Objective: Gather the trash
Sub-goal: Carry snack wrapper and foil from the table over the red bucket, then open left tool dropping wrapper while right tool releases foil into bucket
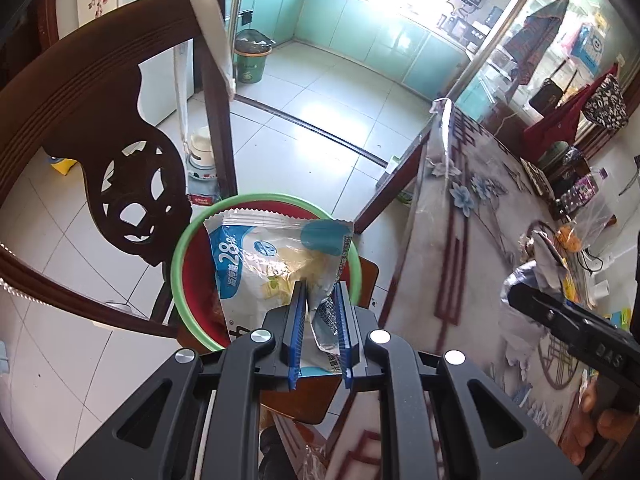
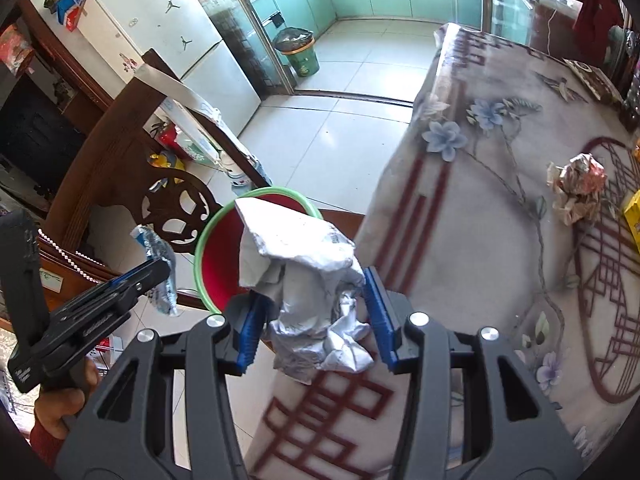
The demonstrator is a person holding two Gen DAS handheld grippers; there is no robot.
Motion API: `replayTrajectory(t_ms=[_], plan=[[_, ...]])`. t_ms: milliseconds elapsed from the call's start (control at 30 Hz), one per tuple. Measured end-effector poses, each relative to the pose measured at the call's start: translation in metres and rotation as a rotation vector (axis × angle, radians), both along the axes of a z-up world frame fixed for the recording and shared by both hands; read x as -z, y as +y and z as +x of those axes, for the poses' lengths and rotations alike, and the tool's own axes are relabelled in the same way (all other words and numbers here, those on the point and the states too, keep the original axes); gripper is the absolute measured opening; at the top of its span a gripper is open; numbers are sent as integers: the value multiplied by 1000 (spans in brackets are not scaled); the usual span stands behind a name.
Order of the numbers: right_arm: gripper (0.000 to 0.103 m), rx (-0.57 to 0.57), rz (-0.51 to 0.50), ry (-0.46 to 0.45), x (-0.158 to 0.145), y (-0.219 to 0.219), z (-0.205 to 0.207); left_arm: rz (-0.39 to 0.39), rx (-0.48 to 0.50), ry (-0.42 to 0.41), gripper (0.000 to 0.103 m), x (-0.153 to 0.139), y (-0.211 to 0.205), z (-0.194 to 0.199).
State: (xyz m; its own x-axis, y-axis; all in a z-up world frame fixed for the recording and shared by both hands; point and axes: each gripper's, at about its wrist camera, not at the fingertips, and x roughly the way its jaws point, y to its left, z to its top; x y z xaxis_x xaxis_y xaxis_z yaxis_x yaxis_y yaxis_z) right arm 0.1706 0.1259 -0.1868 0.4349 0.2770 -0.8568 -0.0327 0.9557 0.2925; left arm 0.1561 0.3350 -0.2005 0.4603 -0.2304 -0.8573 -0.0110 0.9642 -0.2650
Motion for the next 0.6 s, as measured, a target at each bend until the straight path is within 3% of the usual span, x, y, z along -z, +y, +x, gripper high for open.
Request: replayTrajectory(t_ms=[600], plan=[[45,-90,50,23,14,67,34,44,-14,34,13,21,40,56]])
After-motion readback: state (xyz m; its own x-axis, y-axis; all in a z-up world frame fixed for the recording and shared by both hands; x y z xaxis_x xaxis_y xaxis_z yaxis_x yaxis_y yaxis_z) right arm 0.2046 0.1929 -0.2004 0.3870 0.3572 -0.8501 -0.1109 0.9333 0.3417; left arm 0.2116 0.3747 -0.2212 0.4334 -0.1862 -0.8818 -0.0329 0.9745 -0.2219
